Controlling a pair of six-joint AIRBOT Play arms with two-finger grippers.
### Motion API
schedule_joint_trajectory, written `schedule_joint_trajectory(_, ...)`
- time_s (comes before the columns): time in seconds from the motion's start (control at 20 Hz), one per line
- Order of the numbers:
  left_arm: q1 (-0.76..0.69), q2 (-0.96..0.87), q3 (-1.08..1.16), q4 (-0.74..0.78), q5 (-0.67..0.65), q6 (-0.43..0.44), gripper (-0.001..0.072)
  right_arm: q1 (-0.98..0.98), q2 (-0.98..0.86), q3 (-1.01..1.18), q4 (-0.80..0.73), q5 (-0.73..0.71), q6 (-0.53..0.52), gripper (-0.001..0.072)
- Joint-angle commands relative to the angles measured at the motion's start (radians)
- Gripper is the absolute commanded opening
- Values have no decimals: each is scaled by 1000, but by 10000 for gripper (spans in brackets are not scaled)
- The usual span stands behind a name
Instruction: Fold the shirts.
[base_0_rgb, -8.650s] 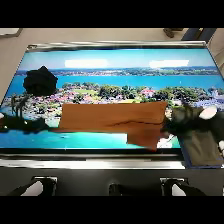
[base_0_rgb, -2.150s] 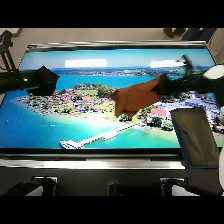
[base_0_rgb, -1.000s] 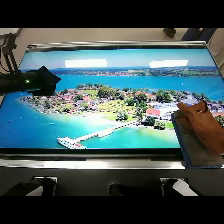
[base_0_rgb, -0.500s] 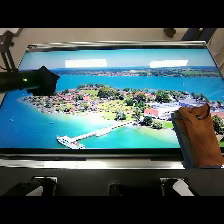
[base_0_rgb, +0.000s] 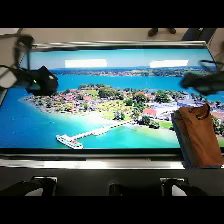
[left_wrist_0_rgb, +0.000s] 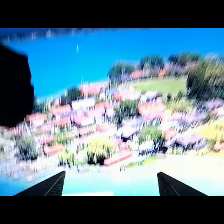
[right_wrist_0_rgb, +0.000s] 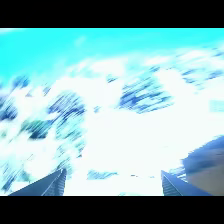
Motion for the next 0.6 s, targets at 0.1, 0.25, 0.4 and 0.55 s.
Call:
schedule_joint_trajectory(0.1,-22,-12,-289,-17,-124,-112,720,276,-178,8,27,259,181,669)
schedule_joint_trajectory(0.25,-44,61,-383,-27,-21,-167,720,274,-182,8,-9,281,189,669)
schedule_joint_trajectory(0.4,-52,55,-383,-27,-19,-164,720,274,-182,8,-22,277,190,669)
schedule_joint_trajectory(0.55,-52,53,-383,-27,-20,-165,720,274,-182,8,-22,277,190,669)
